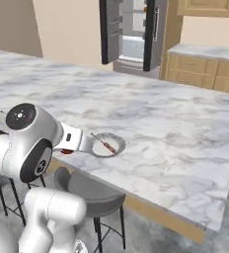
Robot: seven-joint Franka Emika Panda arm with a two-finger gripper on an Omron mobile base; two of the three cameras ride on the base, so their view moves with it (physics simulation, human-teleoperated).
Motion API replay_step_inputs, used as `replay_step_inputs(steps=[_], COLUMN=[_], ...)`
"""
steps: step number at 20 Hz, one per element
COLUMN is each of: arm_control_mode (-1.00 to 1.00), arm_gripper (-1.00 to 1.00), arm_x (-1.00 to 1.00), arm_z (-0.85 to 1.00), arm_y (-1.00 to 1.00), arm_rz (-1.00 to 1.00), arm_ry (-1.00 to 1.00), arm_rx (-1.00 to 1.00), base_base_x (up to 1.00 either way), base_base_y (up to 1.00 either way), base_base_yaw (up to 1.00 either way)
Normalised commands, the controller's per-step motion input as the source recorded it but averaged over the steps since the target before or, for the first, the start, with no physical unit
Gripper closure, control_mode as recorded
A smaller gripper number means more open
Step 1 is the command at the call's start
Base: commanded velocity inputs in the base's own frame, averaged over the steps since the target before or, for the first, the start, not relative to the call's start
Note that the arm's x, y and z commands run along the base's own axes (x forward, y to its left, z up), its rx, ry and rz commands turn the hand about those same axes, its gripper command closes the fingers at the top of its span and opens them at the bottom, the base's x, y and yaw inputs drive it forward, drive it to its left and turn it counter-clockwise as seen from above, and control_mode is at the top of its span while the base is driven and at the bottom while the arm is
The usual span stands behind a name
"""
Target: Pick up the apple and orange from the fridge and place one fruit on each plate on the dining counter.
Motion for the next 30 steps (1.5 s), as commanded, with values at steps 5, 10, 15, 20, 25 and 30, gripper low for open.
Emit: replay_step_inputs(steps=[5,10,15,20,25,30], arm_control_mode=[1.0,1.0,-1.0,-1.0,-1.0,-1.0], arm_gripper=[1.0,1.0,1.0,1.0,1.0,1.0], arm_x=[0.0,0.0,0.35,1.0,1.0,1.0], arm_z=[0.0,0.0,-0.01,-0.37,-0.93,-1.0], arm_y=[0.0,0.0,0.17,0.5,0.32,0.1], arm_rz=[0.0,0.0,-0.03,-0.03,0.01,0.0], arm_ry=[0.0,0.0,0.17,0.43,0.14,0.0], arm_rx=[0.0,0.0,-0.01,0.0,0.01,0.0], base_base_x=[0.46,0.14,0.09,0.0,0.0,0.0], base_base_y=[0.83,0.29,0.05,0.0,0.0,0.0], base_base_yaw=[-0.6,-0.13,-0.01,0.0,0.0,0.0])
